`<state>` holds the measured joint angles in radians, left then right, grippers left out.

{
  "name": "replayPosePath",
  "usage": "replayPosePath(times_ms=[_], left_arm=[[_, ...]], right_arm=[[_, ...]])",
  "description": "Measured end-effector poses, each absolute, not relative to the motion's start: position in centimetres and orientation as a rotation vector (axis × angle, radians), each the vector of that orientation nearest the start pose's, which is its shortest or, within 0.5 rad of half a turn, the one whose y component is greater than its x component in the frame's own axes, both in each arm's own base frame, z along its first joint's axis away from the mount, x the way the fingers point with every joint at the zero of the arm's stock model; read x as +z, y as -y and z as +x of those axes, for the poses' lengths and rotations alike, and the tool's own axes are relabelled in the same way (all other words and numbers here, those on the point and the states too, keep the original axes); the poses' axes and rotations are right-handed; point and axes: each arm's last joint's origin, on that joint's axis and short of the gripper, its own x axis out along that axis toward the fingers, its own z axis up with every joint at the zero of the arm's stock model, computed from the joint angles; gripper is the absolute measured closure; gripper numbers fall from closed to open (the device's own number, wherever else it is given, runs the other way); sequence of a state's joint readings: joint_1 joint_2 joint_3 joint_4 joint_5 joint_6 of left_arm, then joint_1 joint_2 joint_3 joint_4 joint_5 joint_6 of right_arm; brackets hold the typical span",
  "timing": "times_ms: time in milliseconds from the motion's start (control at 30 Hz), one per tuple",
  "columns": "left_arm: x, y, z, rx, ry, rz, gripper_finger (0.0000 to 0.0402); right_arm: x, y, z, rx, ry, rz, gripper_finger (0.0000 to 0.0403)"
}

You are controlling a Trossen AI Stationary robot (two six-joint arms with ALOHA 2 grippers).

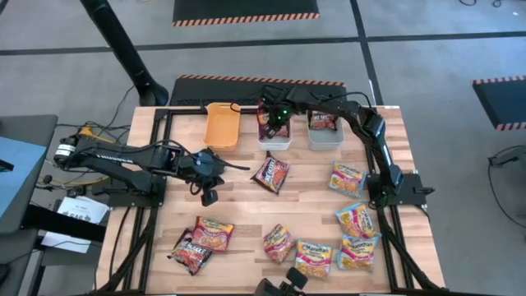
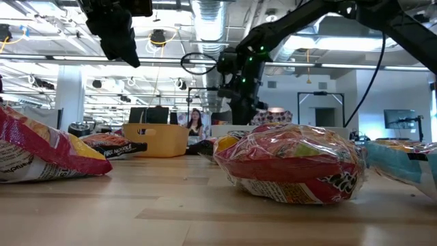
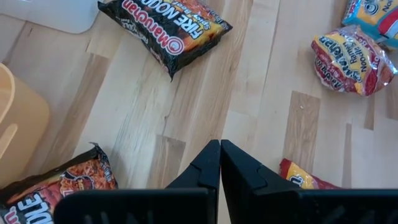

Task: Sort Maruchan noodles
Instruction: Put the red noodle pack into the white bin, then put the blue noodle pack into the orange bin

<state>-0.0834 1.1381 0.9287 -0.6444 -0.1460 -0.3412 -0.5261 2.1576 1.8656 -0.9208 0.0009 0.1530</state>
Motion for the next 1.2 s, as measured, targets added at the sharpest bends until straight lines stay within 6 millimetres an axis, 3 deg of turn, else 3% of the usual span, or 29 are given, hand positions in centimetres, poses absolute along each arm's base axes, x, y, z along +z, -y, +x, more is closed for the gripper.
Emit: replayPosePath(times_ms=[333,600,900,1200], left_arm=[[27.7,1.4,22.2,0.210,-0.852,-0.225,0.0402],[27.7,1.4,22.2,0.213,-0.851,-0.233,0.0402],[27.6,1.4,22.2,0.216,-0.855,-0.238,0.0401],[27.5,1.4,22.1,0.219,-0.870,-0.236,0.0401]], right_arm=[[28.6,19.3,37.7,-0.481,-1.055,0.355,0.0276],[32.0,16.1,35.8,-0.435,-1.086,0.330,0.0276],[32.7,12.3,34.1,-0.347,-1.284,0.296,0.0276],[32.4,8.8,34.0,-0.239,-1.416,0.217,0.0276]])
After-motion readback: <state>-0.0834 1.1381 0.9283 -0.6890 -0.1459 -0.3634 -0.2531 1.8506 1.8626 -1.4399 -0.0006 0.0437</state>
